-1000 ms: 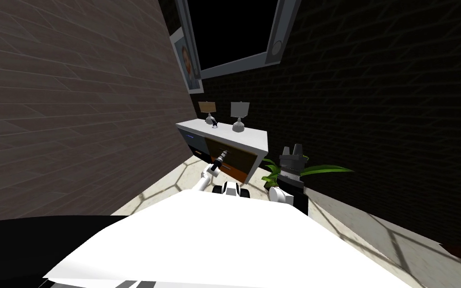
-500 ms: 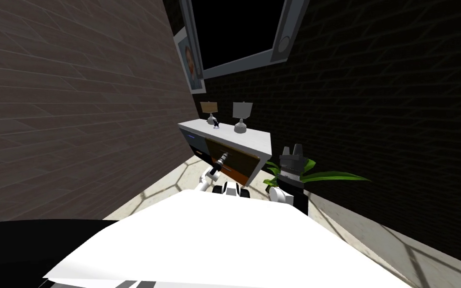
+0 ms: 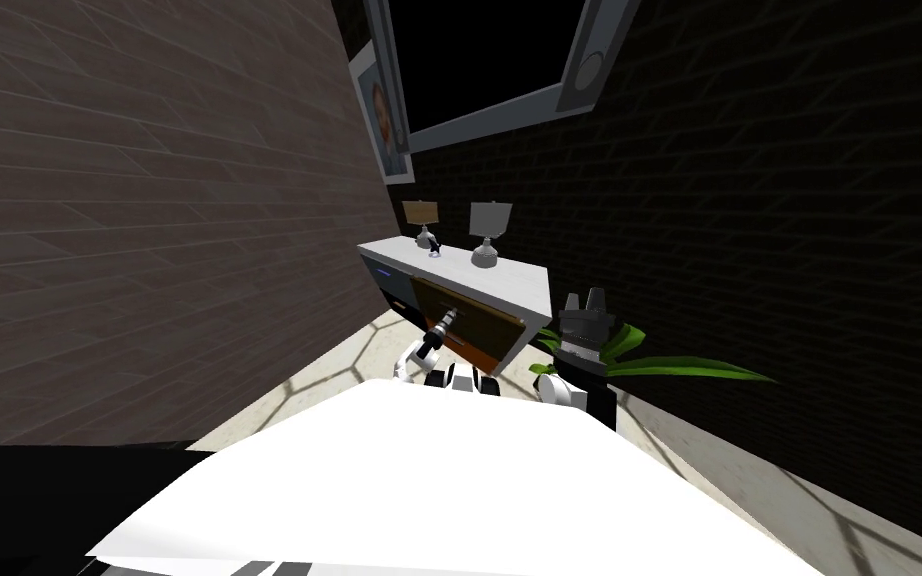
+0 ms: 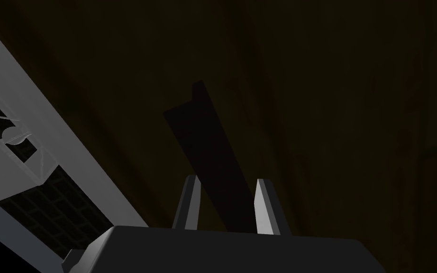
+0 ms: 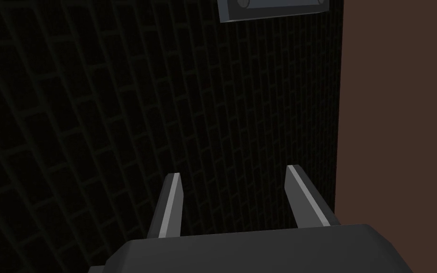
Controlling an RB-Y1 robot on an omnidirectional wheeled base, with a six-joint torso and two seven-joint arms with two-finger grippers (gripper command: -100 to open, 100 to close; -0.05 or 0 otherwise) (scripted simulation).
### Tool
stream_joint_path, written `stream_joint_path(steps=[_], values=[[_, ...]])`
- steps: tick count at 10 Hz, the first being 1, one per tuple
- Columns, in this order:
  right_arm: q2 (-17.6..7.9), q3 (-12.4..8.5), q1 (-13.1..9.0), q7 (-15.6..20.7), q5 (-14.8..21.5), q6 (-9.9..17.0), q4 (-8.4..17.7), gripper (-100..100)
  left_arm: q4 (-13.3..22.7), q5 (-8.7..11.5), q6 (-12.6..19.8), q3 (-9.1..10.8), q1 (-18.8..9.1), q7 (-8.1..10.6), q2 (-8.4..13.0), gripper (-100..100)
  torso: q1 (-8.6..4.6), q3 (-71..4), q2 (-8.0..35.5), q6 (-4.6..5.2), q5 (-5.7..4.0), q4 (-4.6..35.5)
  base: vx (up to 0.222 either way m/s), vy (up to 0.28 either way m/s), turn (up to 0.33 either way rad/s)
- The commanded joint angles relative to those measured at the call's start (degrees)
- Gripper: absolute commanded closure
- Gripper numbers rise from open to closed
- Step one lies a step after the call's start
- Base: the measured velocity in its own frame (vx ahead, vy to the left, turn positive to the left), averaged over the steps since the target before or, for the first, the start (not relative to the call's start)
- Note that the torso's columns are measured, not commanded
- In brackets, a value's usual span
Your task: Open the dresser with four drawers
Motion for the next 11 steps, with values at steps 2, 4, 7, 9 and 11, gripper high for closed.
stream_joint_path(steps=[2, 4, 7, 9, 11], values=[[0.0, 0.0, 0.0, 0.0, 0.0, 0.0, 0.0, 0, -2.9, 0.3, 0.3, -0.96, 2.7, -0.2, 0.3, 100, -0.11, 0.1, 0.1, 0.08, -0.03, 0.1, 0.021, 0.003, -0.004], [0.0, 0.0, 0.0, 0.0, 0.0, 0.0, 0.0, 0, -5.7, 0.2, 1.3, -1.92, 3.6, -0.02, 0.7, 100, 0.23, 0.2, 0.5, -0.11, -0.01, 0.2, -0.115, 0.069, 0.019], [0.0, 0.0, 0.0, 0.0, 0.0, 0.0, 0.0, 0, -6.5, 0.2, 1.8, -2.13, 4.5, 0.06, 1.2, 100, -0.05, 0.3, 0.5, -0.04, -0.09, 0.5, -0.131, 0.058, 0.015], [0.0, 0.0, 0.0, 0.0, 0.0, 0.0, 0.0, 0, -8.2, 0.1, 1.9, -2.91, 5.6, 0.19, 1.7, 100, -0.03, 0.1, 0.2, -0.11, -0.11, 0.4, -0.115, 0.068, 0.031], [0.0, 0.0, 0.0, 0.0, 0.0, 0.0, 0.0, 0, -9.6, 0.0, 1.7, -3.49, 6.3, 0.25, 2.1, 100, 0.03, 0.3, 0.6, -0.07, -0.06, 0.4, -0.177, 0.076, 0.026]])
